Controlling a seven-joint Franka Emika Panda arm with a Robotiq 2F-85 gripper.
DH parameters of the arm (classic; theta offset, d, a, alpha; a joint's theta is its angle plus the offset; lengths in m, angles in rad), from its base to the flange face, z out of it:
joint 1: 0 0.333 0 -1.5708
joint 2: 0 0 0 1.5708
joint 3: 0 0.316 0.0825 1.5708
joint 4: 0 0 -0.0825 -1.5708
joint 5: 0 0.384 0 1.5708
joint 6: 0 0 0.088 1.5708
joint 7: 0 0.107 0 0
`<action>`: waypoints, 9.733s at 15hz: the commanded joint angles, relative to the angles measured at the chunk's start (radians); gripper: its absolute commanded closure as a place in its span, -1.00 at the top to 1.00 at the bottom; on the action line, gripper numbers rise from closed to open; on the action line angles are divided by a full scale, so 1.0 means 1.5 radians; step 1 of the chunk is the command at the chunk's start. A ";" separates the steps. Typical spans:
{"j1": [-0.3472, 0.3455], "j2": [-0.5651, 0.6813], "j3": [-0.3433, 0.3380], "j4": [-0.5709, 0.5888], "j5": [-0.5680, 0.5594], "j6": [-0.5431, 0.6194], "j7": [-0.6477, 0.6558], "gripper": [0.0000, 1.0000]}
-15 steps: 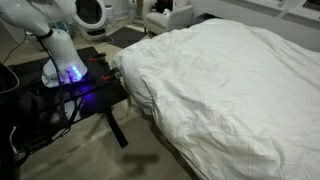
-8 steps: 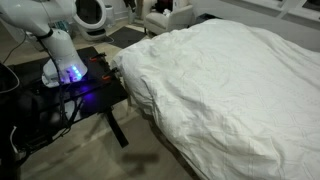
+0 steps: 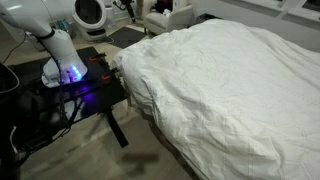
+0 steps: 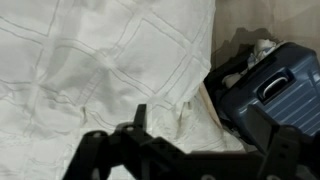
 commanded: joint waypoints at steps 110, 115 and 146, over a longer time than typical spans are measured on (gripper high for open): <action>-0.578 -0.626 0.491 0.621 0.879 -0.563 -0.882 0.50; -0.543 -0.638 0.416 0.596 0.944 -0.507 -0.870 1.00; -0.717 -0.700 0.190 0.547 0.724 -0.760 -0.609 1.00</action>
